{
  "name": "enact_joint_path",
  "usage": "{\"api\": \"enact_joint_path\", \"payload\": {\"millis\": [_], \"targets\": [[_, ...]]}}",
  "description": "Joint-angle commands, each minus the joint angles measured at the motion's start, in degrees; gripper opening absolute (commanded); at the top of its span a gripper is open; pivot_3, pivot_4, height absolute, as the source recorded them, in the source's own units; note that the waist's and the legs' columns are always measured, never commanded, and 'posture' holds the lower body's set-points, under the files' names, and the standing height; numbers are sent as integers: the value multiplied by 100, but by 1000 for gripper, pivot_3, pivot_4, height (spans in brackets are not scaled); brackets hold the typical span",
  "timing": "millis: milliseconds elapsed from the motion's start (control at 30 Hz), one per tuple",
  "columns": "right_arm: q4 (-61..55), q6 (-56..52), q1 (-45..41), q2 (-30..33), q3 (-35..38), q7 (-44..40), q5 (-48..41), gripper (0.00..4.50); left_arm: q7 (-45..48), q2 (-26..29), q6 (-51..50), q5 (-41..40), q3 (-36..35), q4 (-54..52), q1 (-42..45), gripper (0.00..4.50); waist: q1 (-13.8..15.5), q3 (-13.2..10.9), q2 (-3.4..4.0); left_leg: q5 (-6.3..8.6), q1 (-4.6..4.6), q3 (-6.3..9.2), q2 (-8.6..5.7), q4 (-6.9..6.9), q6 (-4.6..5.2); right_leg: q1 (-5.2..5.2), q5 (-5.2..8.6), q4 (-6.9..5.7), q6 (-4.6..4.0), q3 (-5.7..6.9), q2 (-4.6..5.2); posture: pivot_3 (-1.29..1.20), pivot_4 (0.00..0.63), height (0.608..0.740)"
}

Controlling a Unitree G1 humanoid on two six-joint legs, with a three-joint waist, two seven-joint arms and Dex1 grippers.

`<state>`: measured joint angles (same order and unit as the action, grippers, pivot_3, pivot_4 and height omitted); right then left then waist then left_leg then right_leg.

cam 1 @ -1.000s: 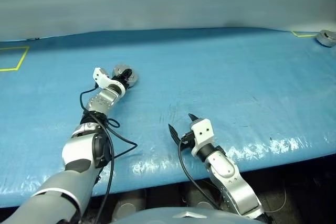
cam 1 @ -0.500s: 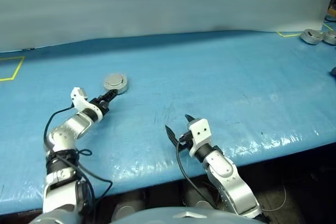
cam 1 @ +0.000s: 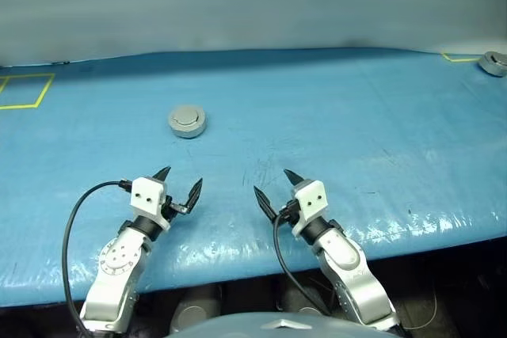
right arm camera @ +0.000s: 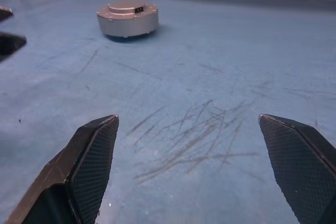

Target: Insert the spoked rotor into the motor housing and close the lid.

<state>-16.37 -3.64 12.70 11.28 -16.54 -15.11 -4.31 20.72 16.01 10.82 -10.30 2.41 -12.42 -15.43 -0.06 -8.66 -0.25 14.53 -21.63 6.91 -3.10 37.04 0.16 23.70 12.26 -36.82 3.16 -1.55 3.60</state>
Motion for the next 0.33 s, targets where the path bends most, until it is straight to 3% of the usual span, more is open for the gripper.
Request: {"api": "enact_joint_path", "payload": {"millis": [33, 333], "targets": [[-245, 210, -18, 32, 48, -118, 25, 4500, 157, -154, 439, -66, 29, 162, -41, 4477, -24, -2, 2, 0, 0, -1, 3, -1, 1, 1, 1, 0, 1, 1, -3, 0, 150, 740], [-350, 294, 14, 358, -182, -749, -78, 4500, 448, -131, 322, -60, 11, 404, 19, 4477, -61, -7, -4, 1, 0, 3, 4, 5, 6, -10, 4, 0, 4, 20, -29, 0, 150, 740]]}}
